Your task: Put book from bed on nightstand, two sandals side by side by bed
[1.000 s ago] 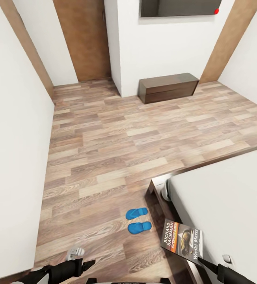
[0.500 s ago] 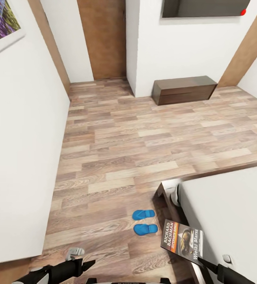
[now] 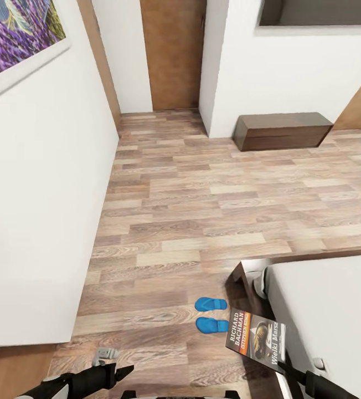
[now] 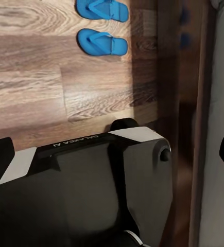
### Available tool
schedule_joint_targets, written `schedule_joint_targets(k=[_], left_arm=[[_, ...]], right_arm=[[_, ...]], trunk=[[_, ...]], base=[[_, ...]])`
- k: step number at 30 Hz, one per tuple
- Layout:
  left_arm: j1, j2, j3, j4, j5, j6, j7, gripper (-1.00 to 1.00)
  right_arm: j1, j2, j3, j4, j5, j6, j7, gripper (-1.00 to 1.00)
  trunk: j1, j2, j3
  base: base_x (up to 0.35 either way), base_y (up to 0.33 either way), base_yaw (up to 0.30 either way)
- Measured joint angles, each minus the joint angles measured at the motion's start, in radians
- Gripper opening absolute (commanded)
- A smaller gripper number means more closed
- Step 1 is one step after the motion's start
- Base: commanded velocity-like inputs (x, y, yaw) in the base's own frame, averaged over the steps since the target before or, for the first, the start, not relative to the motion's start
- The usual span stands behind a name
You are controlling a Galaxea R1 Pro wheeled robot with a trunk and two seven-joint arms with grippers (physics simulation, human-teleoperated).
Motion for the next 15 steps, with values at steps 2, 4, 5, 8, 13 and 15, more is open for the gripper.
schedule_joint_targets(k=[2, 4, 5, 8, 13, 15], left_arm=[[0.000, 0.000, 0.000, 0.000, 0.000, 0.000, 0.000, 1.00], [0.000, -0.001, 0.000, 0.000, 0.000, 0.000, -0.001, 1.00], [0.000, -0.001, 0.000, 0.000, 0.000, 0.000, 0.000, 1.00], [0.001, -0.001, 0.000, 0.000, -0.001, 0.000, -0.001, 1.00], [0.004, -0.015, -0.003, -0.001, -0.009, 0.001, 0.000, 1.00], [0.018, -0.020, -0.004, -0.001, -0.028, 0.002, 0.000, 1.00]], right_arm=[[0.000, 0.000, 0.000, 0.000, 0.000, 0.000, 0.000, -1.00], [0.000, 0.000, 0.000, 0.000, 0.000, 0.000, 0.000, -1.00], [0.000, 0.000, 0.000, 0.000, 0.000, 0.000, 0.000, -1.00], [0.000, 0.000, 0.000, 0.000, 0.001, 0.000, 0.000, -1.00], [0.000, 0.000, 0.000, 0.000, 0.000, 0.000, 0.000, -1.00], [0.000, 0.000, 0.000, 0.000, 0.000, 0.000, -0.001, -1.00]], trunk=[[0.000, 0.000, 0.000], [0.000, 0.000, 0.000], [0.000, 0.000, 0.000], [0.000, 0.000, 0.000], [0.000, 0.000, 0.000], [0.000, 0.000, 0.000]], base=[[0.000, 0.000, 0.232], [0.000, 0.000, 0.232], [0.000, 0.000, 0.232], [0.000, 0.000, 0.232], [0.000, 0.000, 0.233], [0.000, 0.000, 0.232]])
